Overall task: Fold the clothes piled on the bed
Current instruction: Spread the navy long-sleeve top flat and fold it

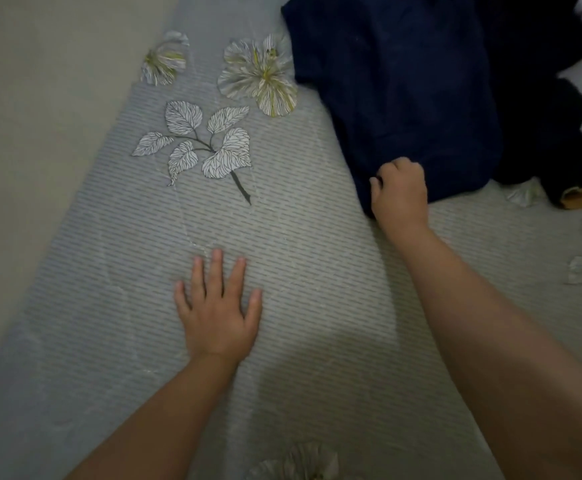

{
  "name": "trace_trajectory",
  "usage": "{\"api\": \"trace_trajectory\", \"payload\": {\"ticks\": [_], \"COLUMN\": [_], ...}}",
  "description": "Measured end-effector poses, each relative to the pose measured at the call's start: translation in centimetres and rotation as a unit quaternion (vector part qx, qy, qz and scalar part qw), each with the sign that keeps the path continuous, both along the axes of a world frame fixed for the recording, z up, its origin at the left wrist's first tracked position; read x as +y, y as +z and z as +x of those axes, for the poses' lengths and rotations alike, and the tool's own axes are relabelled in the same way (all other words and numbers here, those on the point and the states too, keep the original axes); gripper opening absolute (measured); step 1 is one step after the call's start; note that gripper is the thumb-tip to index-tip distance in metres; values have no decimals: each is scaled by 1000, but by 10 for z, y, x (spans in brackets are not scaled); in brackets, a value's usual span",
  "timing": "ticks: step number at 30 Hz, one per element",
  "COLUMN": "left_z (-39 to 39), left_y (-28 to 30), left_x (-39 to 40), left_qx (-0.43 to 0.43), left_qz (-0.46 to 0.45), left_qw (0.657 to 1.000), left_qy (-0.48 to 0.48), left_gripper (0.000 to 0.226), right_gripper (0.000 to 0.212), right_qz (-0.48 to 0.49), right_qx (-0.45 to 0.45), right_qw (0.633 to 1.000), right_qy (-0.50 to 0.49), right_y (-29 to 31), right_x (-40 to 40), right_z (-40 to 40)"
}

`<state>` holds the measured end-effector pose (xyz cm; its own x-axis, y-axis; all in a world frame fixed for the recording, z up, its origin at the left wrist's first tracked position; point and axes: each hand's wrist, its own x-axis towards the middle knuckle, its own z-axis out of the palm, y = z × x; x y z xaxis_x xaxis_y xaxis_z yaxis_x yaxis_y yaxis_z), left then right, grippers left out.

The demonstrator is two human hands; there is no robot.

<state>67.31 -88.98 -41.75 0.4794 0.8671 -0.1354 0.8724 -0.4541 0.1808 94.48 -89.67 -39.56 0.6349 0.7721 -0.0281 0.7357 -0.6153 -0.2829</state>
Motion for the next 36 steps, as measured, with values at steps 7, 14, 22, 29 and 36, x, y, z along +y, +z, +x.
{"api": "trace_trajectory", "payload": {"ticks": [7,14,22,29,36], "left_z": [2,0,-5,1,3], "left_y": [5,22,55,61,56], "left_x": [1,-6,-53,-65,-33], "left_qx": [11,-5,-2,124,45], "left_qz": [-27,-81,-107,-118,-97], "left_qw": [999,997,903,842,847], "left_qy": [22,-8,-416,-512,-520], "left_gripper": [67,55,62,65,23], "right_gripper": [18,17,32,38,28], "right_qz": [58,-162,-382,-114,39], "right_qx": [74,158,51,-1,94], "right_qw": [995,973,914,990,988], "right_qy": [29,46,-131,-87,-118], "right_y": [14,48,89,47,16], "right_x": [-63,-221,-395,-342,-324], "right_z": [-29,-105,-192,-256,-231]}}
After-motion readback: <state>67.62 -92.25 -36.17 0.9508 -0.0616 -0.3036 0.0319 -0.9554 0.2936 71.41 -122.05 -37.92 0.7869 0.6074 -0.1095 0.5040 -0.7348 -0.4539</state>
